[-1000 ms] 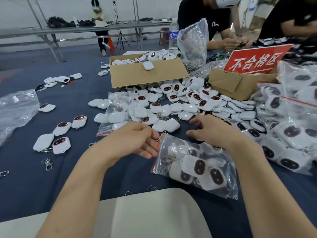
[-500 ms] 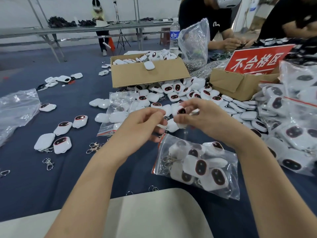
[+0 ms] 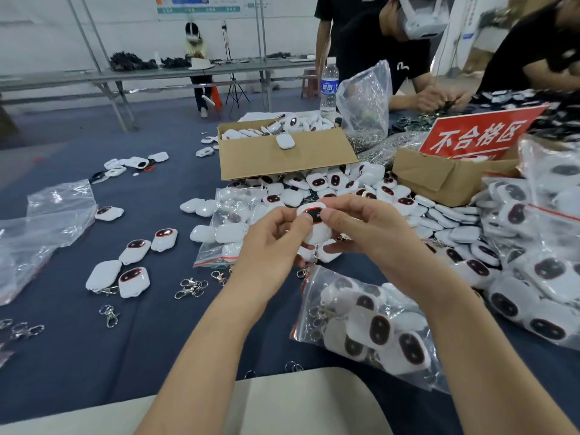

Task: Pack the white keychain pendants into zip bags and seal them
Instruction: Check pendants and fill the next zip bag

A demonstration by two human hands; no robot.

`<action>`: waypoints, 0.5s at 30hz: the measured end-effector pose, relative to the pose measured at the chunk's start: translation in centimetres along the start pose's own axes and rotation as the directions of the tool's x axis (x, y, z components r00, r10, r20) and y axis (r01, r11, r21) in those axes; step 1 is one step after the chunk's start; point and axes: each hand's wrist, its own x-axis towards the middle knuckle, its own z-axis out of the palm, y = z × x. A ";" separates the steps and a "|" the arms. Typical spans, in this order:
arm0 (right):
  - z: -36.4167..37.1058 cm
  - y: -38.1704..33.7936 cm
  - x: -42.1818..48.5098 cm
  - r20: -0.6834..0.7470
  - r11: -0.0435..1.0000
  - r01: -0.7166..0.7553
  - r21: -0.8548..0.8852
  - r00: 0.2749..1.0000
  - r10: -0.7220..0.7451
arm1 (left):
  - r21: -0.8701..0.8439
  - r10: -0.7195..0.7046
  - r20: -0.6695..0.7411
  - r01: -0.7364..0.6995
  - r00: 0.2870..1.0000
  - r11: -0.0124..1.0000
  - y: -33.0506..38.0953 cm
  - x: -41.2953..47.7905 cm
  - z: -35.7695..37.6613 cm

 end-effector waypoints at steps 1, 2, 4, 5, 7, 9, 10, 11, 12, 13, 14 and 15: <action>0.2 0.0 0.1 -0.003 1.000 -0.007 0.018 1.000 0.007 | 0.000 0.013 0.006 -0.013 1.000 1.000 0.2 0.0 -0.2; 0.4 -0.1 0.3 -0.013 1.000 -0.005 0.027 1.000 0.005 | 0.008 0.028 0.019 -0.028 0.999 1.000 0.5 0.2 -0.1; 0.7 0.4 0.4 -0.050 0.999 -0.010 0.043 0.999 0.012 | -0.002 -0.001 0.028 0.001 1.000 1.000 0.0 0.3 -0.3; 1.0 0.6 0.4 -0.077 0.999 -0.003 0.051 0.997 0.007 | -0.018 -0.008 0.025 0.008 1.000 1.000 0.0 0.2 -0.5; 1.3 0.7 0.8 -0.102 0.999 0.024 0.046 0.995 -0.019 | -0.025 0.005 0.048 -0.004 0.999 1.000 0.3 0.3 -0.7; 1.3 1.0 0.9 -0.115 0.999 0.035 0.020 0.993 -0.033 | -0.033 -0.008 0.049 0.010 0.999 0.999 0.0 0.3 -0.8; 1.3 1.0 0.9 -0.116 0.998 0.059 0.001 0.992 -0.058 | -0.030 0.002 0.051 -0.001 0.999 1.000 -0.1 0.4 -0.9; 1.3 1.1 0.8 -0.116 0.997 0.072 -0.014 0.991 -0.073 | -0.022 0.005 0.053 -0.004 0.999 1.000 -0.2 0.3 -1.0; 1.3 1.1 0.8 -0.117 0.997 0.079 -0.020 0.990 -0.081 | -0.017 0.004 0.059 -0.003 0.998 1.000 -0.2 0.3 -1.0; 1.4 1.1 0.8 -0.119 0.996 0.088 -0.021 0.989 -0.089 | -0.015 0.011 0.064 -0.010 0.998 1.000 -0.2 0.3 -1.0; 1.5 1.1 0.7 -0.119 0.995 0.093 -0.022 0.988 -0.095 | -0.016 0.018 0.069 -0.017 0.997 1.000 -0.2 0.4 -1.1; 1.5 1.2 0.7 -0.119 0.995 0.095 -0.026 0.988 -0.097 | -0.013 0.021 0.074 -0.021 0.997 1.000 -0.3 0.4 -1.1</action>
